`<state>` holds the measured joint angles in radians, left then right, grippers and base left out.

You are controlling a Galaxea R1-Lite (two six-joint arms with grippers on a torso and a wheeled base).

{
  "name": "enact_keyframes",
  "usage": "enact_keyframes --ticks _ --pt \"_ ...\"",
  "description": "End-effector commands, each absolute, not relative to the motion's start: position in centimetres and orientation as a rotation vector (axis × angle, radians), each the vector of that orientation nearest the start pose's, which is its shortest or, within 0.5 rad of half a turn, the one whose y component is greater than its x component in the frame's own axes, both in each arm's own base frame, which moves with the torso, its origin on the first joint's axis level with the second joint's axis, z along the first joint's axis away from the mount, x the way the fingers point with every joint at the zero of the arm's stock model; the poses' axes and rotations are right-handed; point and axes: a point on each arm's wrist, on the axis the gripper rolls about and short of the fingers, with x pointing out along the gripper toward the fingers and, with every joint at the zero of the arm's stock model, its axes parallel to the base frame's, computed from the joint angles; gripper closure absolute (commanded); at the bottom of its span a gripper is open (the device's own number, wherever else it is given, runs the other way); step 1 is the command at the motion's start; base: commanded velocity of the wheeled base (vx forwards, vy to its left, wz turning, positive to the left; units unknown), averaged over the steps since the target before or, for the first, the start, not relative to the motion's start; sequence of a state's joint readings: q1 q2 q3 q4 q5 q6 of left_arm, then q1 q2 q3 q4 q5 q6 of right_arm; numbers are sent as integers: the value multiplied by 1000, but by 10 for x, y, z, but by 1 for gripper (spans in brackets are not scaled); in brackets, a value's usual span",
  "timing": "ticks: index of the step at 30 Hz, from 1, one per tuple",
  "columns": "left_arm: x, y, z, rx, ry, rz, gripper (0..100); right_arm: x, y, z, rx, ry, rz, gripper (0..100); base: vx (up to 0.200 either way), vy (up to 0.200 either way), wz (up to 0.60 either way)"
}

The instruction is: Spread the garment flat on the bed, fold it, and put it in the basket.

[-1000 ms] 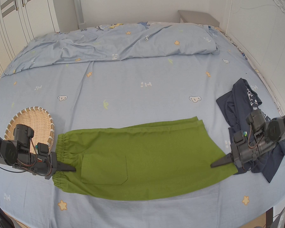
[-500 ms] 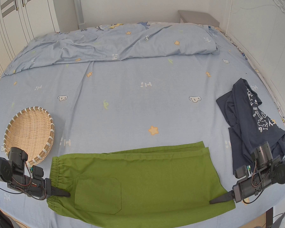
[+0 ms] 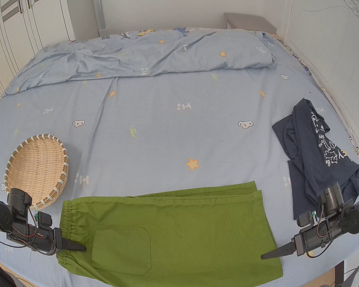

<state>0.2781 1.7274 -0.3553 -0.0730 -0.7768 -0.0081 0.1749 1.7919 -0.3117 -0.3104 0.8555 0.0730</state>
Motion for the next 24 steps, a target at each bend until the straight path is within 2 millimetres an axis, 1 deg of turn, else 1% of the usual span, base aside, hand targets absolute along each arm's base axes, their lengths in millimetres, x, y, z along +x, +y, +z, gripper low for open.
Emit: enact_keyframes --ticks 1,4,5,6,8,9,11,13,17,19,20,22,24 --pt "171 35 72 -635 1055 -411 100 201 35 51 466 1081 784 0 0 0 0" --pt "167 35 93 -617 1028 -409 100 209 25 74 405 956 699 0 0 0 0" --pt "167 35 93 -617 1028 -409 100 209 25 74 405 956 699 0 0 0 0" --pt "163 34 107 -604 1028 -401 100 216 22 96 370 859 662 0 0 0 0" --pt "162 34 113 -591 1028 -387 100 218 22 111 373 809 657 0 0 0 0" --pt "160 34 118 -574 1030 -363 100 217 24 129 393 764 651 0 0 0 0" --pt "158 37 123 -546 1010 -326 100 216 25 148 413 719 649 0 0 0 0" --pt "156 44 127 -527 978 -298 100 215 29 160 404 688 672 0 0 0 0" --pt "156 53 131 -478 946 -273 100 221 39 176 380 649 716 0 0 0 0" --pt "158 56 136 -461 944 -242 100 221 43 178 373 655 717 0 0 0 0" --pt "160 60 142 -449 954 -201 100 220 46 176 363 665 718 0 0 0 0" --pt "160 60 143 -446 952 -198 100 219 46 175 361 666 718 0 0 0 0" --pt "164 64 158 -437 957 -171 100 219 48 171 337 672 709 0 0 0 0"
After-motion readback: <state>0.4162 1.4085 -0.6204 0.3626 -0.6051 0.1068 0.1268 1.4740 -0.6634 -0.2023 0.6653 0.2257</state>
